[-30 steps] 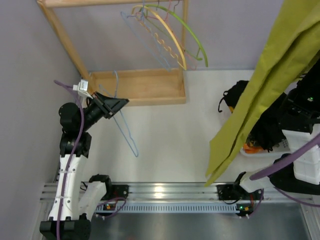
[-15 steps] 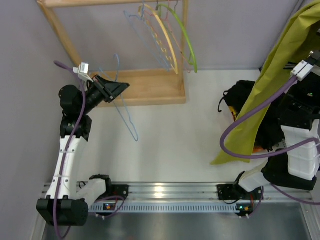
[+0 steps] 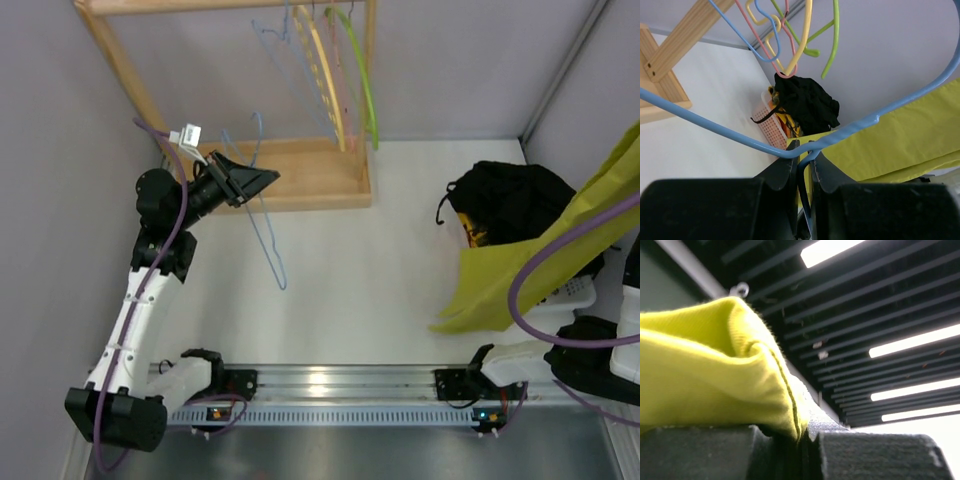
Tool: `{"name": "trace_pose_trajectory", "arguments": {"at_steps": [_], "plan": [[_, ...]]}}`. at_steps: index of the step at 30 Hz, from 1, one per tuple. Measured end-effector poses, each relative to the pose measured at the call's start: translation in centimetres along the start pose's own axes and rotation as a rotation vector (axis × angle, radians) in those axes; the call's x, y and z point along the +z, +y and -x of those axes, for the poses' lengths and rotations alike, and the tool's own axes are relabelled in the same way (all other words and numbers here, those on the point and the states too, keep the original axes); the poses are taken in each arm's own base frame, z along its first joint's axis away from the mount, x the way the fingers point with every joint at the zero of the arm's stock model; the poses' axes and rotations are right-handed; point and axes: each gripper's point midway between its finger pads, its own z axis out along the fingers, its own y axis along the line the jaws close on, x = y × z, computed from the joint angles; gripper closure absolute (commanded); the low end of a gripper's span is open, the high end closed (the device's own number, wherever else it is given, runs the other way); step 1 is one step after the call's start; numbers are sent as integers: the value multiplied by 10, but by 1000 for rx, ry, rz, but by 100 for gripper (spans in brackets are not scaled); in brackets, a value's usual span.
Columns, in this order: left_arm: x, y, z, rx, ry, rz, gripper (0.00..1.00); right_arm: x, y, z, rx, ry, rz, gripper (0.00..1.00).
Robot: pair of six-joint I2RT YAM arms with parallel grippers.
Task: Remove the trousers from the hanger
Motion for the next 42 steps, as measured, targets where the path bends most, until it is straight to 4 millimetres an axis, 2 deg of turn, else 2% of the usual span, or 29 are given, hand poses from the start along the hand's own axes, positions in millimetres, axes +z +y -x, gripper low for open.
{"name": "trace_pose_trajectory", "arguments": {"at_steps": [3, 6, 10, 13, 14, 17, 20, 22, 24, 26, 29, 33, 36, 39, 42], "plan": [[4, -2, -6, -3, 17, -11, 100, -4, 10, -13, -16, 76, 61, 100], [8, -3, -8, -3, 24, -19, 100, -10, 33, -21, -55, 137, 157, 100], [12, -1, -9, -5, 27, -21, 100, -18, 76, -27, -189, 169, 281, 100], [15, 0, -10, -7, 30, -23, 100, -28, 119, -50, -369, 180, 352, 100], [15, 0, -10, -7, 30, -23, 100, -31, 134, -61, -413, 192, 371, 100], [14, 0, -11, 2, 27, -25, 100, -44, 189, -113, -514, 209, 438, 100], [12, 2, -13, 14, 23, -24, 100, -70, 238, -174, -568, 234, 547, 100], [10, 4, -17, 14, 25, -21, 100, -90, 259, -218, -582, 252, 626, 100], [9, 9, -21, 7, 30, -14, 100, -102, 263, -251, -593, 260, 661, 100], [8, 13, -25, -1, 36, -6, 100, -110, 256, -285, -611, 269, 675, 100], [8, 17, -27, -7, 38, 3, 100, -112, 239, -314, -633, 255, 657, 100], [8, 19, -29, -7, 39, 6, 100, -111, 224, -328, -638, 233, 619, 100], [7, 20, -29, -9, 38, 9, 100, -117, 228, -329, -616, 220, 614, 100], [8, 21, -28, -10, 33, 15, 100, -145, 243, -335, -577, 247, 686, 100], [8, 22, -28, -11, 29, 17, 100, -188, 258, -346, -532, 312, 794, 100]]}}
